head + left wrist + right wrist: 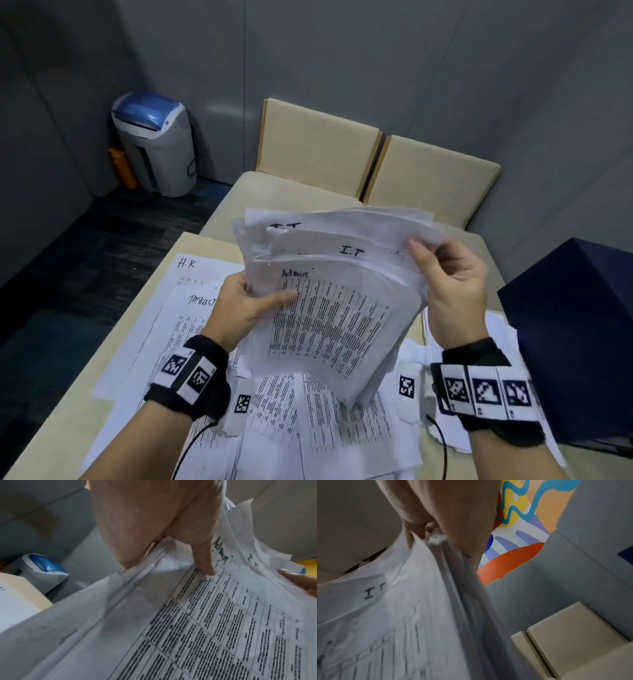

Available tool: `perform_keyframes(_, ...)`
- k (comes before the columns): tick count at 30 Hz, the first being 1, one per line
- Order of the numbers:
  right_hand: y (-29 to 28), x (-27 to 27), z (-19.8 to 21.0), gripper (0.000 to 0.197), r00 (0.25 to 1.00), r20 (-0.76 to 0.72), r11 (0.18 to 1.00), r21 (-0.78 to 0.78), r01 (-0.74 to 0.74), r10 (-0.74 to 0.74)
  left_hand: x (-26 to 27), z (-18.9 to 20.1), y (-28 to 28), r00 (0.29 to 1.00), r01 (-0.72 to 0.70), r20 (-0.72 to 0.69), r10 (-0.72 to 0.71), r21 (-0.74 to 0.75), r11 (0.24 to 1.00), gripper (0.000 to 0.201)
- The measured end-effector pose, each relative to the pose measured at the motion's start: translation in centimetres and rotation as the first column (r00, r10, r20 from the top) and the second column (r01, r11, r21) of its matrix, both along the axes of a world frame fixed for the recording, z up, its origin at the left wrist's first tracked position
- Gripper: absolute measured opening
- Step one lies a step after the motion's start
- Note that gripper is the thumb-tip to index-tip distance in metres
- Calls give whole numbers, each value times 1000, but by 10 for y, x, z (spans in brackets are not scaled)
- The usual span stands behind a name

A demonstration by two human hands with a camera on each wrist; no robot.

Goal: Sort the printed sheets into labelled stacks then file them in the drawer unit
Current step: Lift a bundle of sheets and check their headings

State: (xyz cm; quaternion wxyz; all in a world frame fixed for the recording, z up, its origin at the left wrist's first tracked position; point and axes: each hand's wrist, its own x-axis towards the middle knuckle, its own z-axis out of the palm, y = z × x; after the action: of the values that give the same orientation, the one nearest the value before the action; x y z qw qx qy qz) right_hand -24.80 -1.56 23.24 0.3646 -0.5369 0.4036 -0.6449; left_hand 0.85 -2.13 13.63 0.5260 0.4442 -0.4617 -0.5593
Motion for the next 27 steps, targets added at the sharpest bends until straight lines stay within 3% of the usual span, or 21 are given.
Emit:
perform_keyframes(2,-1,3,-10,3,991,135,999,41,-15,9,3,-10,-1,1000,0,26,0,18,1000,49)
perform_keyframes(4,-1,1,-19,17,926,375,992,98,-77,35,5,-17,-3,999,7,53,-9,35,999,48)
perform_keyframes(5,-1,-2,-24,19,905,426,987,141,-73,6,5,-19,-5,998,12,60,-15,48,999,42)
perform_keyframes(8,5,-15,-44,24,907,405,968,253,8,-113,4,-22,-9,997,12,72,-16,61,998,24)
perform_keyframes(10,9,-27,-60,5,929,344,954,299,31,-138,4,-22,-10,998,31,45,-34,65,997,26)
perform_keyframes(13,14,-35,-83,71,960,277,928,347,-133,34,7,-24,-11,997,58,52,-63,78,995,36)
perform_keyframes(14,14,-35,-87,91,978,202,915,383,-126,50,8,-24,-12,995,75,61,-80,76,994,41)
perform_keyframes(16,13,-32,-92,108,997,-1,899,432,-73,82,11,-25,-12,991,113,67,-119,85,990,55)
perform_keyframes(19,8,-30,-95,104,986,-121,861,507,-36,112,11,-19,-8,989,136,40,-139,87,987,63)
perform_keyframes(24,9,-15,-81,55,986,-15,903,404,-146,166,5,0,2,996,84,-8,-84,55,995,64)
perform_keyframes(27,14,-9,-81,49,991,13,927,354,-128,132,-5,14,6,998,38,41,-37,-35,999,78)
